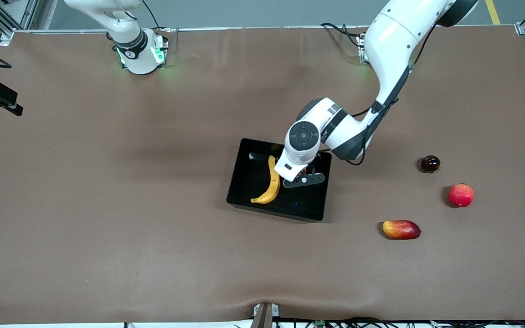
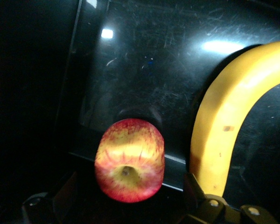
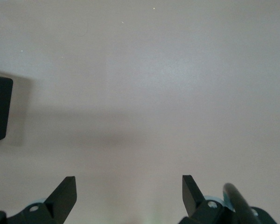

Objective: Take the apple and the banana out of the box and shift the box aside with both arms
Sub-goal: 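Reach the left gripper into the black tray and grasp the apple, then carry the apple out with the left gripper and set it beside the plum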

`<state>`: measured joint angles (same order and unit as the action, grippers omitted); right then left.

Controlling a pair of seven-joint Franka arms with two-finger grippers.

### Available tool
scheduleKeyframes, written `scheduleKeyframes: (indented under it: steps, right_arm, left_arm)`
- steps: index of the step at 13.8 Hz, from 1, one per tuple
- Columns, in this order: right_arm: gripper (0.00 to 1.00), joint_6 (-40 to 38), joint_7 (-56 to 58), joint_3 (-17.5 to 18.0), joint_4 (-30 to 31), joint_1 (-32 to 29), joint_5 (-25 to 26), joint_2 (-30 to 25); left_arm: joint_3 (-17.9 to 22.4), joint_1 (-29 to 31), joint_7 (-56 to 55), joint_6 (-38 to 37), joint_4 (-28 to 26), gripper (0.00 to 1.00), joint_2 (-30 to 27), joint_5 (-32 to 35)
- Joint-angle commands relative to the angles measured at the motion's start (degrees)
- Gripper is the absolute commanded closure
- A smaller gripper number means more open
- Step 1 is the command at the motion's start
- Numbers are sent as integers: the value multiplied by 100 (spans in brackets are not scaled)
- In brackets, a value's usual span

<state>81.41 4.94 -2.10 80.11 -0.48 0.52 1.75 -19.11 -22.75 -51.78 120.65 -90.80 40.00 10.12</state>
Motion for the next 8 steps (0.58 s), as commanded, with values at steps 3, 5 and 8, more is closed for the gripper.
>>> scheduleKeyframes:
  steps: [3, 5, 8]
  right_arm:
    - [0, -63, 7, -19, -74, 30, 36, -8]
    - [0, -229, -11, -19, -57, 30, 45, -16]
    - [0, -213, -11, -10, -74, 39, 36, -16]
  left_arm:
    - [30, -63, -122, 284, -60, 21, 201, 314]
    - [30, -63, -96, 284, -69, 68, 192, 377]
    - [21, -54, -104, 214, 1, 100, 0, 377]
